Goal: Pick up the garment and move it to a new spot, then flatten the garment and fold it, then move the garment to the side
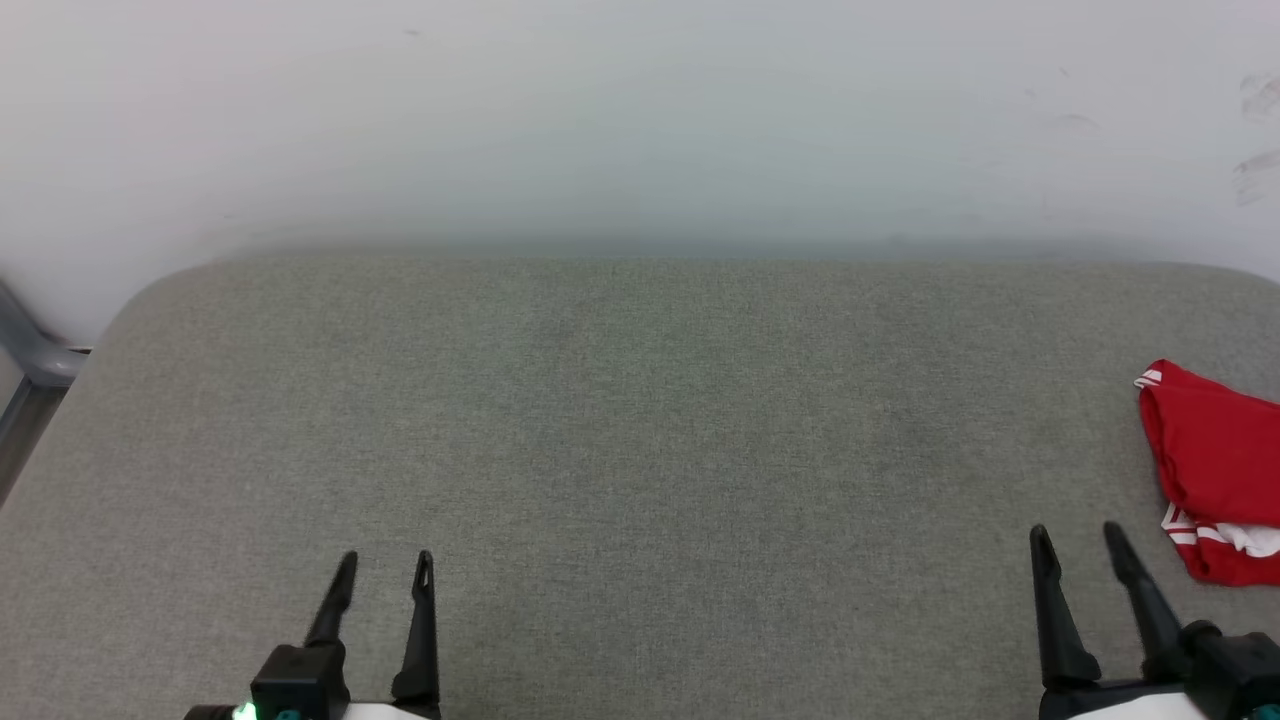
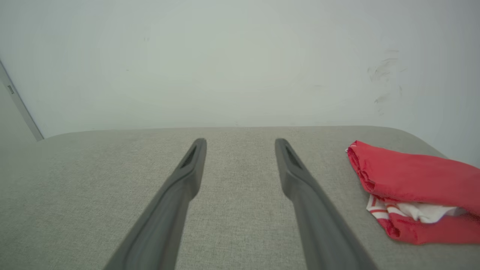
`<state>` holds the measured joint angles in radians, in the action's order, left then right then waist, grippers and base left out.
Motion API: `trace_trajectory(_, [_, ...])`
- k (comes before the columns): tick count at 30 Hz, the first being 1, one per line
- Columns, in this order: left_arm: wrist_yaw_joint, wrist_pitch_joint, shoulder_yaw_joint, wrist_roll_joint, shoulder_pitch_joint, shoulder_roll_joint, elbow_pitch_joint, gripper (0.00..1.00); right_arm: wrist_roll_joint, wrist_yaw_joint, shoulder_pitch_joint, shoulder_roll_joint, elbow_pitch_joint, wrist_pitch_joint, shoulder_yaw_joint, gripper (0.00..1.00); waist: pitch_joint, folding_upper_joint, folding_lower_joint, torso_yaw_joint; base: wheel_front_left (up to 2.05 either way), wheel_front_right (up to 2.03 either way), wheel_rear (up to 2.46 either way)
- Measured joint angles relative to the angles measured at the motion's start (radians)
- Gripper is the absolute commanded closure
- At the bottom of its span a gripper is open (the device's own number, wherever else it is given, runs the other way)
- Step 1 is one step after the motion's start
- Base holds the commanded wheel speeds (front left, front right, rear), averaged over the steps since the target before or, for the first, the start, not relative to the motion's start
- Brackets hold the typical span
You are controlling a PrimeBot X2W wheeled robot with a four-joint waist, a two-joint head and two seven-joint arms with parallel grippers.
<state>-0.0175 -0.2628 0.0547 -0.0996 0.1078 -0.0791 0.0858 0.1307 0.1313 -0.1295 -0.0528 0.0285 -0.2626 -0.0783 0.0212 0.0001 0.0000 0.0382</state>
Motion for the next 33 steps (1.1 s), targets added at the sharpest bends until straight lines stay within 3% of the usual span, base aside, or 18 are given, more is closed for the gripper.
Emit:
trace_trajectory(7, [0.001, 0.016, 0.001, -0.030, 0.023, 0.001, 0.061, 1.00, 0.029, 0.000, -0.004, 0.000, 0.058, 0.009, 0.003, 1.00, 0.000, 0.0000, 0.0000, 0.000, 0.00, 0.00, 0.00])
trace_trajectory(33, [0.053, 0.142, -0.058, -0.551, -0.050, 0.013, 0.096, 1.00, 0.551, 0.000, 0.062, -0.003, 0.113, 0.125, 0.005, 1.00, -0.006, 0.0000, 0.0000, -0.009, 0.00, 0.00, 0.00])
